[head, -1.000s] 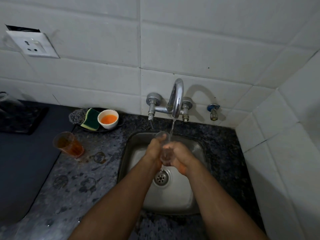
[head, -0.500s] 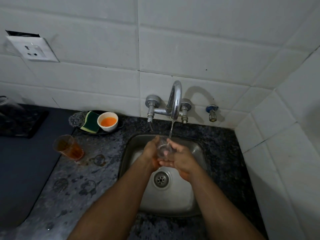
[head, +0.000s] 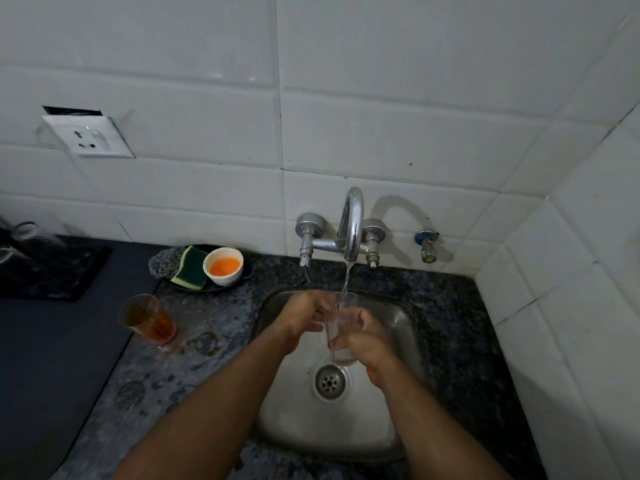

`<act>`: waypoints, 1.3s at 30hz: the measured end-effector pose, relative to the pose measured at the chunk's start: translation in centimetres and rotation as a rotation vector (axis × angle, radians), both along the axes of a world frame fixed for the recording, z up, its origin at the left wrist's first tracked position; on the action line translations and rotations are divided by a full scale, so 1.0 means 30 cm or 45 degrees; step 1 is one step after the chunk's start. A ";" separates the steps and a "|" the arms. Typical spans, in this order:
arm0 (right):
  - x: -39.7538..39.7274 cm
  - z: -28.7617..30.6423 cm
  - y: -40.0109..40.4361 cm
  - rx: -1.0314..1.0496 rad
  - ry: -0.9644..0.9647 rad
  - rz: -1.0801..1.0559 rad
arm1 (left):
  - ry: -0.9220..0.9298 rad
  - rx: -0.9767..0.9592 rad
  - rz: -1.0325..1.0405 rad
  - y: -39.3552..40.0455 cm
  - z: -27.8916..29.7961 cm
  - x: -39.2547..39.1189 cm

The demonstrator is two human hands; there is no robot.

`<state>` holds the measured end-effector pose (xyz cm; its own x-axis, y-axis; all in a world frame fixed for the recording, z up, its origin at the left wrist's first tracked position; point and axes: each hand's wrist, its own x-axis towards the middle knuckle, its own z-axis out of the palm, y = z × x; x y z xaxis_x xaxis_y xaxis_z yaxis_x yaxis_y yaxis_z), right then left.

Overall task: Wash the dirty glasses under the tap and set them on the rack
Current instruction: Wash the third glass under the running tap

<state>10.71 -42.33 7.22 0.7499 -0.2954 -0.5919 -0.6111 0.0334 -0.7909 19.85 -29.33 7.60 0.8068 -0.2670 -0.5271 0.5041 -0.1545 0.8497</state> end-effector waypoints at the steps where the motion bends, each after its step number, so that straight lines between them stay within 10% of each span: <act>1: 0.001 -0.007 0.004 -0.002 -0.027 -0.009 | -0.004 0.026 -0.019 0.002 -0.003 0.009; 11: 0.041 0.001 0.019 -0.281 -0.277 0.005 | -0.827 1.128 -0.263 -0.006 -0.004 0.204; 39: 0.068 0.022 -0.016 -0.373 -0.202 0.219 | -1.108 1.550 -0.559 -0.020 -0.003 0.247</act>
<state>12.75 -42.82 7.89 0.8791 -0.2966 -0.3731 -0.4568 -0.3013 -0.8370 27.25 -29.94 7.52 0.9436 -0.3303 -0.0219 -0.3265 -0.9395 0.1036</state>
